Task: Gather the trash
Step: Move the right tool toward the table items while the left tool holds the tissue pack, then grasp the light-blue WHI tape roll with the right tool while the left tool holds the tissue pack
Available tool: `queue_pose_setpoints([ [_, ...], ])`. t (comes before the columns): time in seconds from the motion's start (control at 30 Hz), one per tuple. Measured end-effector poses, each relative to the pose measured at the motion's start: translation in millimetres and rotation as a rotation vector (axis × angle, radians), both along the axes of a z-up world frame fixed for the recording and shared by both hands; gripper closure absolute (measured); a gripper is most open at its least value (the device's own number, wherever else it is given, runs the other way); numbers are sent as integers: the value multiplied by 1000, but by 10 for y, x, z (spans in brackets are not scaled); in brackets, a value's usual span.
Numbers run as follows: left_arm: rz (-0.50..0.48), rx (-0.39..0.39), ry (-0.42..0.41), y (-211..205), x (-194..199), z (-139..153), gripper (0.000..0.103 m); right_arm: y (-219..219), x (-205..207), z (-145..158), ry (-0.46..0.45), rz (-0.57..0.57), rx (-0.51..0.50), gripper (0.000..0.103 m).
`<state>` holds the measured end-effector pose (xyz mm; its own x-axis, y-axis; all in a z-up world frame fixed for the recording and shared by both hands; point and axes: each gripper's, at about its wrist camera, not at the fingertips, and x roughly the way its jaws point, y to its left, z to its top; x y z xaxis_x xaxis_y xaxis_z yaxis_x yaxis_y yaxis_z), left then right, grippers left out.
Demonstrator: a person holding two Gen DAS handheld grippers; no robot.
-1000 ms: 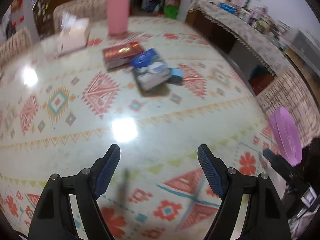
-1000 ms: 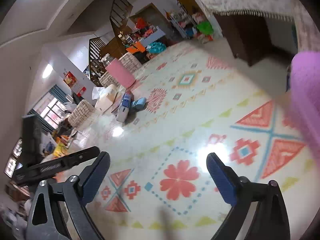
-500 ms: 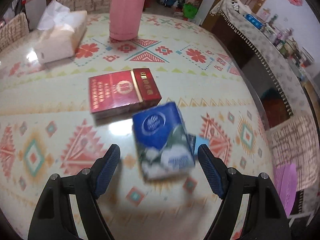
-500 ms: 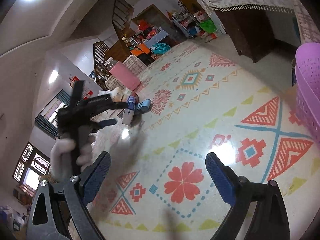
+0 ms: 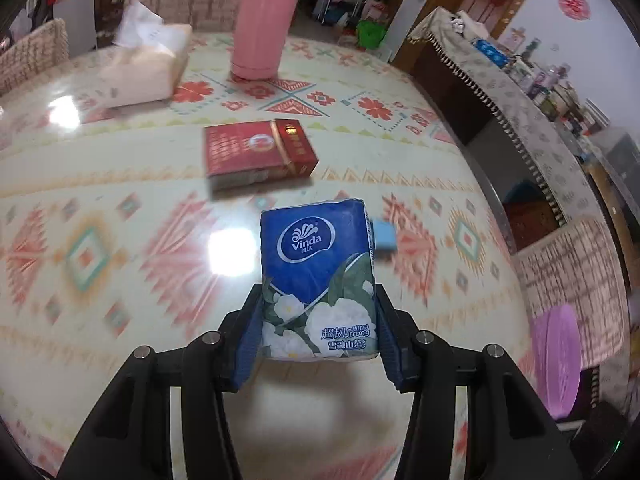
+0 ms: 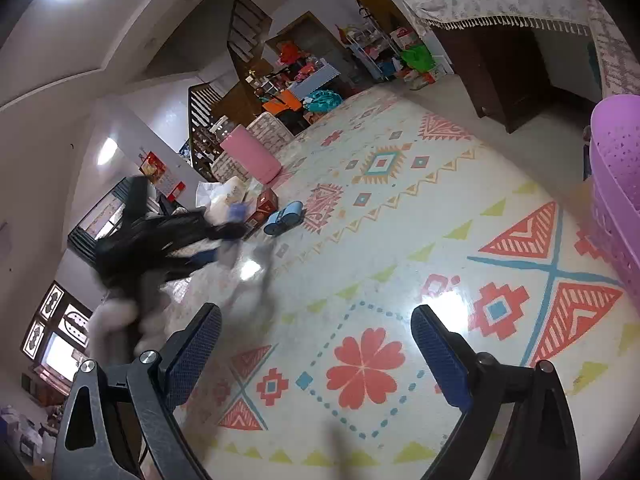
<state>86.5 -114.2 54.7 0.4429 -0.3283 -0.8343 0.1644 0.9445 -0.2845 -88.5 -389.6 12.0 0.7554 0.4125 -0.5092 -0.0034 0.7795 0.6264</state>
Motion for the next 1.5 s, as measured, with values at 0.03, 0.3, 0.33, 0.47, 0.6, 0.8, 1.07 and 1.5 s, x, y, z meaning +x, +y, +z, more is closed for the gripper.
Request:
queue_pose_setpoints([
  [0.03, -1, -1, -8, 54, -85, 15, 53, 8, 2, 3, 3, -3, -7, 5],
  [0.3, 46, 18, -63, 489, -424, -138, 53, 121, 41, 2, 47, -20, -101, 5],
  [0.33, 55, 25, -71, 520, -421, -162, 53, 149, 51, 3, 56, -21, -121, 5],
  [0.47, 55, -17, -78, 632, -431, -209, 53, 293, 123, 3, 96, 7, -198, 5],
  [0.6, 42, -32, -116, 688, -516, -146, 52, 580, 291, 92, 137, 93, -274, 5],
  [0.8, 42, -30, -136, 730, -564, -139, 52, 1119, 809, 297, 140, 233, -453, 5],
  [1.07, 65, -94, -80, 863, -487, -203, 52, 1526, 1793, 247, 106, 286, -737, 5],
  [1.5, 71, -121, -19, 895, -432, -297, 52, 1634, 2469, -35, 182, 355, -747, 30],
])
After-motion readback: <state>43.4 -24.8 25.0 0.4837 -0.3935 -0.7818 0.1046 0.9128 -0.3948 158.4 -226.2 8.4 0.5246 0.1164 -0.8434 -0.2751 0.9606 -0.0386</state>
